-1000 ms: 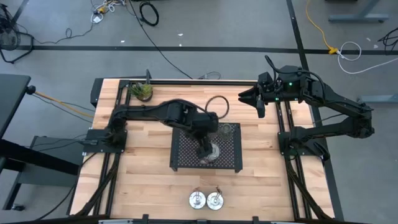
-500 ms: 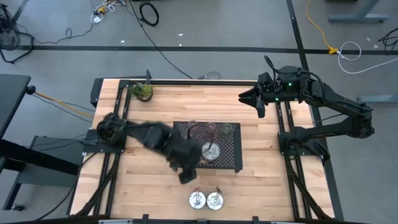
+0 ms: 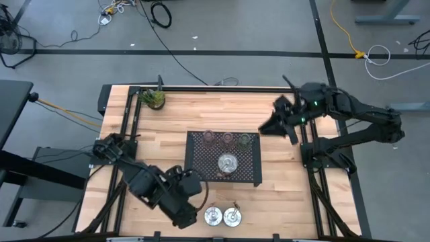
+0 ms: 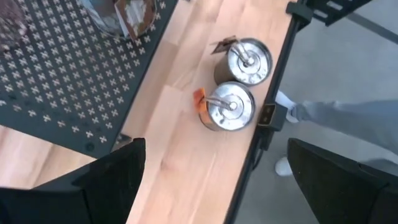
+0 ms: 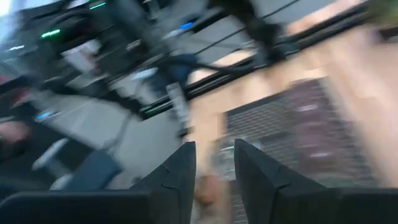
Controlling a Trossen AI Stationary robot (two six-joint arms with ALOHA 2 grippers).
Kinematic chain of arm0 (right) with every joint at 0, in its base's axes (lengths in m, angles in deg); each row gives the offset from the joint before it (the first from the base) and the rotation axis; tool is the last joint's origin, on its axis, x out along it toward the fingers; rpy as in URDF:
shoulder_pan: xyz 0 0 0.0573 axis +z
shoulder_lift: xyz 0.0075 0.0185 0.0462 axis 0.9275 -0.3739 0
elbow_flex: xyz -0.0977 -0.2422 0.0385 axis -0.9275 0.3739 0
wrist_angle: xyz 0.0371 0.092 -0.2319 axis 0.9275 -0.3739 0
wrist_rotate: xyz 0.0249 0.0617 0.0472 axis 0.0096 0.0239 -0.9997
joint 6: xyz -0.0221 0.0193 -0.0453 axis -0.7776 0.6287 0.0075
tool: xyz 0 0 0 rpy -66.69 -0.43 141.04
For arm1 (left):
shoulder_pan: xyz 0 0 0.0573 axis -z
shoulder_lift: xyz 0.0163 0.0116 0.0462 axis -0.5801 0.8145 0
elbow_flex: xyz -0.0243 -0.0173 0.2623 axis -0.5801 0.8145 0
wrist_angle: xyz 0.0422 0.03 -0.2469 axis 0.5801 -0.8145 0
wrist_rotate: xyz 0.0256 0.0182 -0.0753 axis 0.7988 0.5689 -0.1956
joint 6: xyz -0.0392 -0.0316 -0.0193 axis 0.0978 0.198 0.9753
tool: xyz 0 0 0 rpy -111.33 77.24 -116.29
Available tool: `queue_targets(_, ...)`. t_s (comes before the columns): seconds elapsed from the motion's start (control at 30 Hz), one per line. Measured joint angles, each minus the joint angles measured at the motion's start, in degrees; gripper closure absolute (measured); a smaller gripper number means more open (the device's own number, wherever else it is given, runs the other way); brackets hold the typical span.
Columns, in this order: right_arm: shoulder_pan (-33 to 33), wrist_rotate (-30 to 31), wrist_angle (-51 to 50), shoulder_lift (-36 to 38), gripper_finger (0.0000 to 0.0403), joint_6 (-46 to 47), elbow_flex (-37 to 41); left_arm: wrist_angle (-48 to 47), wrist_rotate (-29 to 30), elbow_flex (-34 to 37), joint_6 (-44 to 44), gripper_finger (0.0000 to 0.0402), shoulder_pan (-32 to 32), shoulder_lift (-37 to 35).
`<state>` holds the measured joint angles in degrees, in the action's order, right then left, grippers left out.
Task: Pick & Place candle stick holders
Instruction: Put the right silver scented candle on the shelf
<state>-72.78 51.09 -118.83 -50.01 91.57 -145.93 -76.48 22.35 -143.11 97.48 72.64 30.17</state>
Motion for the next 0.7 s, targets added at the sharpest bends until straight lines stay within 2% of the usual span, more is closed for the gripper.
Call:
queue_targets(0.07, 5.48, 1.03, 1.63, 0.07, 0.0295, 2.38, 0.0, 0.39, 2.42, 0.0, 0.0, 0.0012, 1.09, 0.0)
queue_targets(0.13, 11.79, 5.14, 3.59, 0.03, 0.03, 4.08, 0.0, 0.61, 4.79, 0.0, 0.0, 0.0012, 1.96, 0.0)
queue_targets(0.37, 34.38, 25.2, 6.43, -1.72, 0.0326, 8.07, 0.0, 2.15, 11.35, 0.02, -0.71, 0.0012, 3.7, 0.0)
queue_targets(0.47, 43.77, 36.07, 7.37, -2.87, 0.0336, 7.52, 0.0, 3.79, 13.18, 0.02, -1.09, 0.0012, 3.75, 0.0)
queue_targets(0.63, 59.46, 53.45, 10.09, -4.96, 0.0355, 4.73, 0.35, 10.45, 16.92, 0.02, -3.55, 0.0012, 3.64, 0.02)
queue_targets(0.7, 65.55, 59.04, 14.27, -5.29, 0.0361, 5.45, 3.4, 13.95, 17.86, 0.02, -4.76, 0.0012, 3.33, 0.02)
